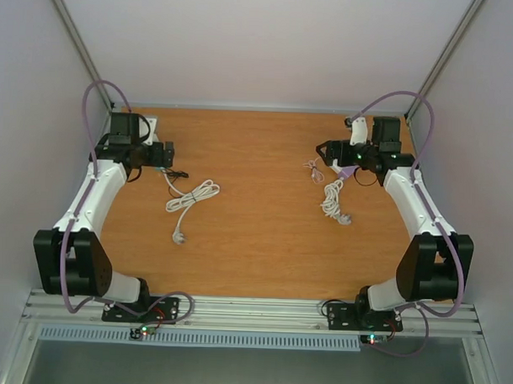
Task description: Pull the plug off the socket
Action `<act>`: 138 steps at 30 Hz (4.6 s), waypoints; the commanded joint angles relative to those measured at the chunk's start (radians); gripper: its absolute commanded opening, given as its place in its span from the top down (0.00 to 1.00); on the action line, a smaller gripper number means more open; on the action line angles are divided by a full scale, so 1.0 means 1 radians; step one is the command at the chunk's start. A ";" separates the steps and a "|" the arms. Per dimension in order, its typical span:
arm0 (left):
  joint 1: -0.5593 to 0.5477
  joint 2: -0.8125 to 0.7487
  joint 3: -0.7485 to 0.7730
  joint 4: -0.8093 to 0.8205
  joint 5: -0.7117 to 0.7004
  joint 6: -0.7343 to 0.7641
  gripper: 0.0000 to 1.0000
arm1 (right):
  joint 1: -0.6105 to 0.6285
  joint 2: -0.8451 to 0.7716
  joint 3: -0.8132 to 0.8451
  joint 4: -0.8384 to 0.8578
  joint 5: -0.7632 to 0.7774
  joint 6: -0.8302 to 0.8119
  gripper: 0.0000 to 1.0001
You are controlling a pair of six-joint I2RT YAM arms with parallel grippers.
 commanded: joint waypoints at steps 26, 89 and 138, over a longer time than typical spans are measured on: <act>0.254 -0.020 0.019 -0.119 0.234 -0.012 0.00 | 0.692 0.559 0.433 0.010 -0.015 -0.106 0.02; 0.352 -0.137 -0.056 -0.071 0.154 -0.016 0.00 | 0.917 0.749 0.355 -0.104 0.281 -0.378 0.53; 0.022 0.401 0.144 -0.013 0.513 0.098 0.45 | 0.424 0.161 -0.084 -0.027 0.045 -0.551 0.29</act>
